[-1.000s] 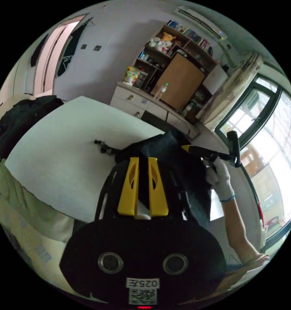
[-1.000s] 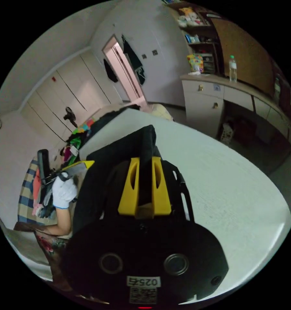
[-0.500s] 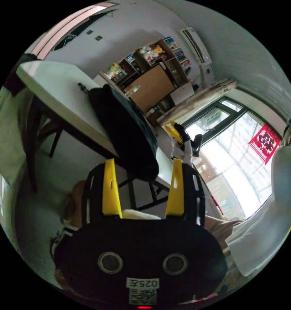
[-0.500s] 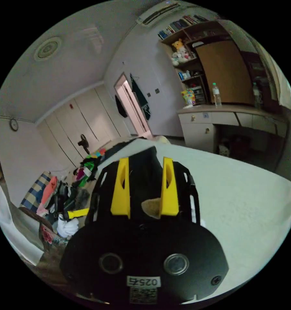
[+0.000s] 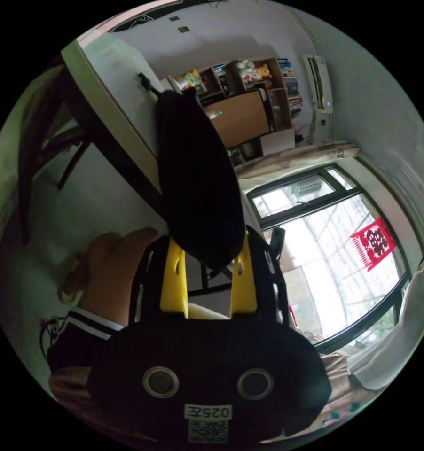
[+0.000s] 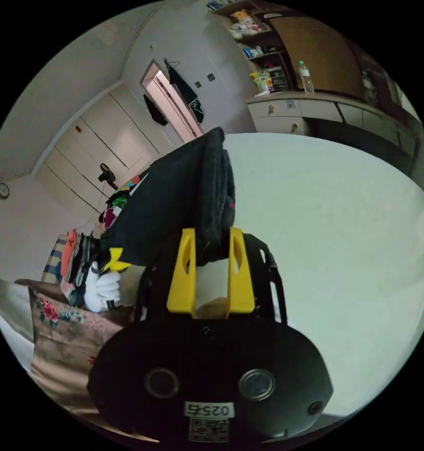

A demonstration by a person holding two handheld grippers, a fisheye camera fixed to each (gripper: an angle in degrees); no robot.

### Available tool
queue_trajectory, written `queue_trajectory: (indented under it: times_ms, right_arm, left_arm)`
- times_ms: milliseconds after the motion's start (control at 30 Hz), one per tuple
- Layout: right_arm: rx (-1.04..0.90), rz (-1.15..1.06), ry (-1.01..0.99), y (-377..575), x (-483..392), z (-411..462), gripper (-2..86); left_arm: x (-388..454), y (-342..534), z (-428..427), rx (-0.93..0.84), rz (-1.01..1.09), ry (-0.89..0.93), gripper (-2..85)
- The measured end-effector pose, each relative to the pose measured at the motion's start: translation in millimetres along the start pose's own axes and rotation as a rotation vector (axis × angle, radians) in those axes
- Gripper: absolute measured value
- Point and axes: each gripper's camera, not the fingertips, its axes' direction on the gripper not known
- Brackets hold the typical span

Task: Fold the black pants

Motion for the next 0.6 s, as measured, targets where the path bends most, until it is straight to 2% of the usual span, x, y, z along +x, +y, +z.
queue_trajectory:
  times_ms: [233, 300, 400, 467, 600]
  right_arm:
    - [0.392, 0.229, -0.117, 155.0, -5.8, -38.6, 8.4]
    - [0.543, 0.308, -0.189, 189.3, 4.3, -39.2, 16.8]
    - [0.627, 0.38, -0.316, 216.9, 17.2, -26.0, 20.0]
    - [0.644, 0.402, -0.341, 219.7, 19.6, -9.8, 21.1]
    - [0.615, 0.389, -0.392, 204.9, 26.3, 19.9, 25.8]
  left_arm:
    - [8.7, -42.8, -15.3, -0.027, 0.003, 0.104, 12.4]
    - [20.7, -46.7, -12.2, 0.003, 0.026, 0.126, 15.4]
    - [46.6, -53.1, 0.0, 0.073, 0.041, 0.153, 18.1]
    - [58.5, -65.2, 20.2, 0.039, -0.001, 0.062, 11.4]
    - [67.7, -78.0, 32.1, 0.016, -0.083, 0.199, 4.5]
